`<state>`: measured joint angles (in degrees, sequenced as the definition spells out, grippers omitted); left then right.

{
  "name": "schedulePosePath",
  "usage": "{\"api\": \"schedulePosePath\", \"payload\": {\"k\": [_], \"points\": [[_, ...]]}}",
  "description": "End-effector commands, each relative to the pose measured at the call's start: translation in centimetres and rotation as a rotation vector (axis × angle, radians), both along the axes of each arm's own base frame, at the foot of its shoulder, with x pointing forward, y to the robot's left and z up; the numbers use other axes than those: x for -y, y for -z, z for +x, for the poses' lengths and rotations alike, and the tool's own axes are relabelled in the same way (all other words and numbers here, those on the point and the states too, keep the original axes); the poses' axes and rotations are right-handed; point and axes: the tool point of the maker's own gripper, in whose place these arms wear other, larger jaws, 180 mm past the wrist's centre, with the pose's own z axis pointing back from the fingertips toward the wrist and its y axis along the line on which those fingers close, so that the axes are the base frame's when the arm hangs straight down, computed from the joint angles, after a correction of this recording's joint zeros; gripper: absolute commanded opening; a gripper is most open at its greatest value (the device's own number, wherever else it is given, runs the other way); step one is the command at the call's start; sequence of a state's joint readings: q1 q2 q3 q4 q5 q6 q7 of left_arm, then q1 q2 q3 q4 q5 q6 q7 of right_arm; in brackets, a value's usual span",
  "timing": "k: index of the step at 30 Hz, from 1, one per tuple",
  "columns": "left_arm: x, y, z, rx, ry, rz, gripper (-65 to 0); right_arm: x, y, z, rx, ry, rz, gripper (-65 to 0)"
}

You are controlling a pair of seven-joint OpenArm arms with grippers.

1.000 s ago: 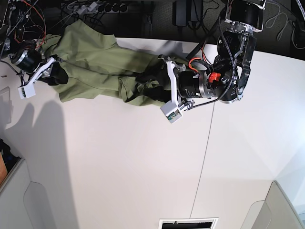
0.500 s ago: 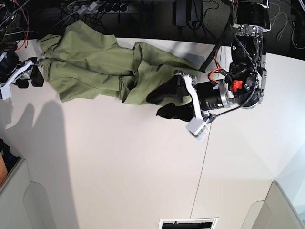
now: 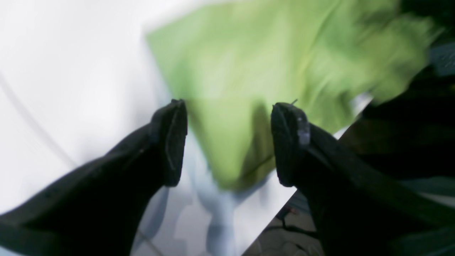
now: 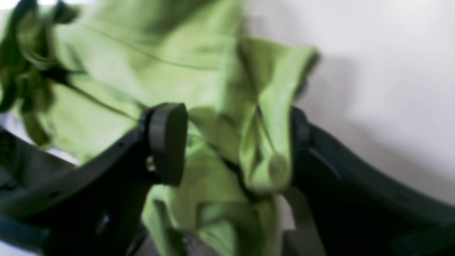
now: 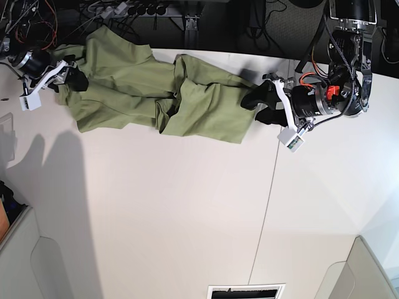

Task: Layout the t-shirt on the table in an organized manner, then fold the t-shirt properly
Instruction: 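Grasp the hem end with the left gripper and fold it toward the collar, then grasp the folded strip with both grippers and fold it over again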

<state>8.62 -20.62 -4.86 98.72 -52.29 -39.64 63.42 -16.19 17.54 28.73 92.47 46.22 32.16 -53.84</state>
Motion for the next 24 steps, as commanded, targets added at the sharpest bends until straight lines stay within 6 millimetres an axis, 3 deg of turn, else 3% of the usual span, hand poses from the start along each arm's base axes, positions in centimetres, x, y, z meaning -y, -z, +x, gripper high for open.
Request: {"api": "schedulePosePath", "payload": {"k": [1, 3, 4, 8, 12, 18, 21, 24], "points": [[-0.4, -1.4, 1.2, 0.053, -0.016, -0.026, -25.7, -0.4, 0.0, 0.0, -0.001, -0.016, -0.002, -27.3], [-0.9, -1.7, 1.7, 0.072, -0.045, -0.035, -25.7, -1.4, 0.1, 0.1, 0.011, -0.007, 0.025, -28.3], [-1.1, -1.8, 1.9, 0.078, -0.054, -0.037, -25.7, -1.7, 0.1, 0.2, 0.018, 0.001, 0.036, -31.8], [-1.2, -1.8, 1.8, 0.076, -0.056, -0.034, -25.7, -2.1, 0.0, 0.5, 0.037, 0.016, 0.053, -65.0], [-2.3, -1.1, 1.9, 0.076, -0.066, 0.031, -25.7, -1.0, -0.9, 1.9, 0.092, 0.048, 0.033, -65.0], [-5.2, -1.7, 2.8, 0.102, -0.155, 0.059, -25.7, 3.4, -3.2, 3.9, 0.167, 0.14, -0.034, -65.0], [-5.1, -0.3, 2.3, 0.057, -0.168, 0.039, -25.8, 4.8, -4.6, 4.6, 0.198, 0.135, -0.049, -65.0], [-3.8, 2.0, 1.5, -0.014, -0.171, -0.01, -25.8, 4.7, -6.1, 5.2, 0.235, 0.102, -0.065, -65.0]]}}
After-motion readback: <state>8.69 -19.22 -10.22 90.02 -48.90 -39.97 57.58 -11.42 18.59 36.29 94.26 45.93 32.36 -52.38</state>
